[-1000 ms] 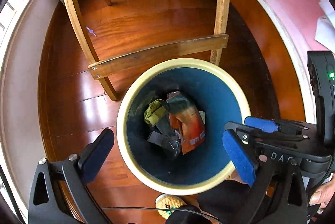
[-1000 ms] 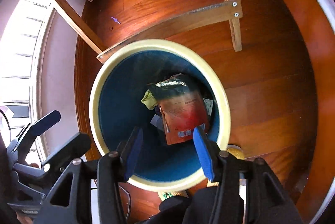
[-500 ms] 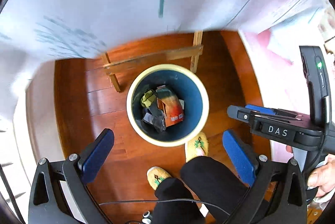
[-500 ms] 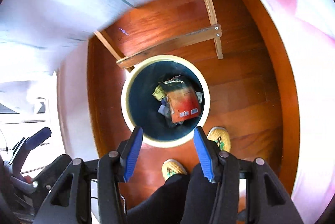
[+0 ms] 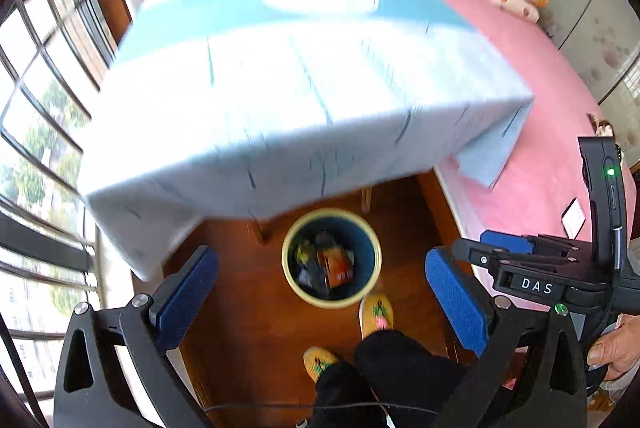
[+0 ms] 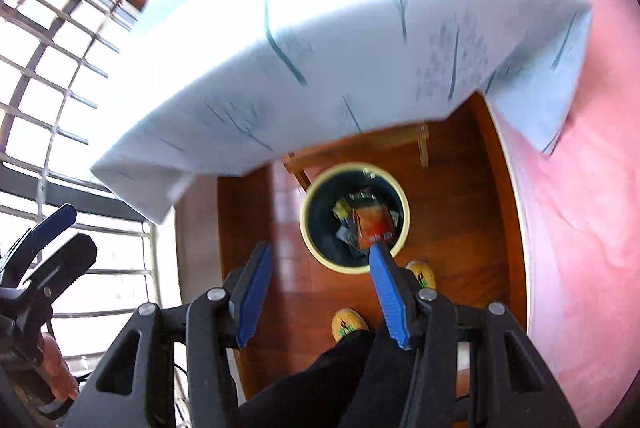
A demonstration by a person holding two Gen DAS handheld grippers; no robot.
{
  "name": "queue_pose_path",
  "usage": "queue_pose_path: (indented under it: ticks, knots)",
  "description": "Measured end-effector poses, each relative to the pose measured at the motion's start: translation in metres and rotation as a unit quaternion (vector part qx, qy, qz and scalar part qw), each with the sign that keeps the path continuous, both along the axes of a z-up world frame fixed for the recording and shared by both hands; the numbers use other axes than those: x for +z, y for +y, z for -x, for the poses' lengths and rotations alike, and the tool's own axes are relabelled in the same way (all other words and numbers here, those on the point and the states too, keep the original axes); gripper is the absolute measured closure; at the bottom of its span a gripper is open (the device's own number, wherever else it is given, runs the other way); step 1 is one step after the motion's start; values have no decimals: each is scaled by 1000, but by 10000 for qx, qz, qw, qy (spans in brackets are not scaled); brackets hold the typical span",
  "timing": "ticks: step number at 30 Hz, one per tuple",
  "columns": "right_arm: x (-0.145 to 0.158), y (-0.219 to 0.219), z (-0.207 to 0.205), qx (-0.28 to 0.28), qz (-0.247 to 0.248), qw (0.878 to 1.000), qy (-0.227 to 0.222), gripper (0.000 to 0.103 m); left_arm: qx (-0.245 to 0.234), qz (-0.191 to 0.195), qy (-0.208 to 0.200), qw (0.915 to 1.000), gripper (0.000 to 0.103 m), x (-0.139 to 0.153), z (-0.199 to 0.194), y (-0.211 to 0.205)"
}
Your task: Collect trash
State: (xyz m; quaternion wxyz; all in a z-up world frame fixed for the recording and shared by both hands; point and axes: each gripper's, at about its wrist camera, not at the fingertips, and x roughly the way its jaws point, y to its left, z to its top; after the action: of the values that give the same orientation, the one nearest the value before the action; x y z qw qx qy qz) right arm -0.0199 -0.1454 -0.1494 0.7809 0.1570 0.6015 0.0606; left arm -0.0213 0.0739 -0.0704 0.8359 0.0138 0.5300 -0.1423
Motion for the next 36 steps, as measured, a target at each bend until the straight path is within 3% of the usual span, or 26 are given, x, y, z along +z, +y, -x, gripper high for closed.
queue_pose_path:
  ticks: [7,16,26,29,36]
  knots:
    - [66,-3,-10,-147,207,9975,-667,52,7,105,-619,9980,1,64,-10,6]
    - [117,-10,-39,-180,381,9900,-1346,52,156,182,-1063,9940,1,101,-28,14]
    - [130,-8,-105,67,450,9861,-1600,50,527,205,-1157,9917,1,105,-77,23]
    - [126,-10,-138,233,522,9848,-1642,37,716,126,-1068,9916,1,97,-105,17]
    - [117,-29,-230,728,615,9834,-1541,36,1173,41,-779,9900,1,87,-187,-15]
